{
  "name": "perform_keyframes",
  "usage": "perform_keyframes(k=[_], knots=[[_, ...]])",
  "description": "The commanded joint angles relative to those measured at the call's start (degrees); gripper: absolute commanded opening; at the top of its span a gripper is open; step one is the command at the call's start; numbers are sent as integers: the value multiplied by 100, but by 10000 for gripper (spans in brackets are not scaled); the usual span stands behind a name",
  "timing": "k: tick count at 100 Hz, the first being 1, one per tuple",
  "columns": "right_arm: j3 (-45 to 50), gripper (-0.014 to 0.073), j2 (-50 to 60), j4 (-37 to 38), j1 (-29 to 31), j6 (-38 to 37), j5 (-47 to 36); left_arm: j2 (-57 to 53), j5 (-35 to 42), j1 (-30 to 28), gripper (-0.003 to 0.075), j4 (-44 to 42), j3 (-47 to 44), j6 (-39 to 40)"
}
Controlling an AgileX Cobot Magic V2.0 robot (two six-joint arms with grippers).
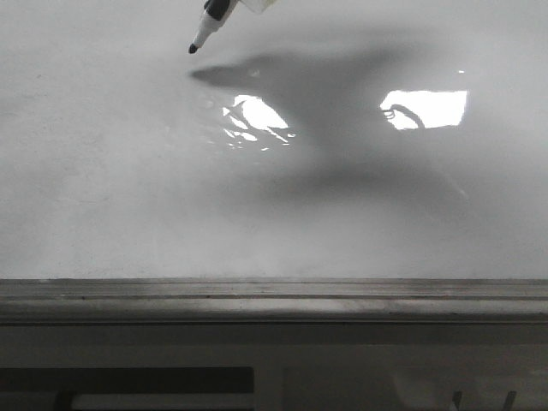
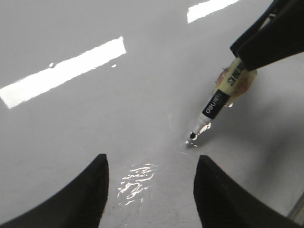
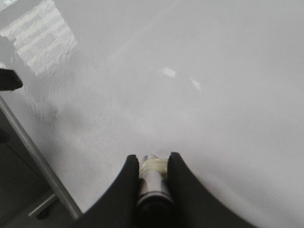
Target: Write number 6 on whiteboard
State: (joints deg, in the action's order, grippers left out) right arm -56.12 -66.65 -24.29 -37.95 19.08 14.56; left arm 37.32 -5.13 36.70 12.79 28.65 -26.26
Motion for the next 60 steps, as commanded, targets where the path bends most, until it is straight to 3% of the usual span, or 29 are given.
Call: perform_keyframes(k=[1,19,39,60], knots=[[-334,-69,16,57,142,61,-336,-21,477,-9,368,83,147,66],[-359,-69,-191,57,248,61,-150,-21,513,-9,368,83,147,66],[-122,-69,-520,22,-127,61,260,-21,513,-9,368,83,147,66],[290,-51,-278,68,-41,17,428,-21,513,-9,368,71,147,66]])
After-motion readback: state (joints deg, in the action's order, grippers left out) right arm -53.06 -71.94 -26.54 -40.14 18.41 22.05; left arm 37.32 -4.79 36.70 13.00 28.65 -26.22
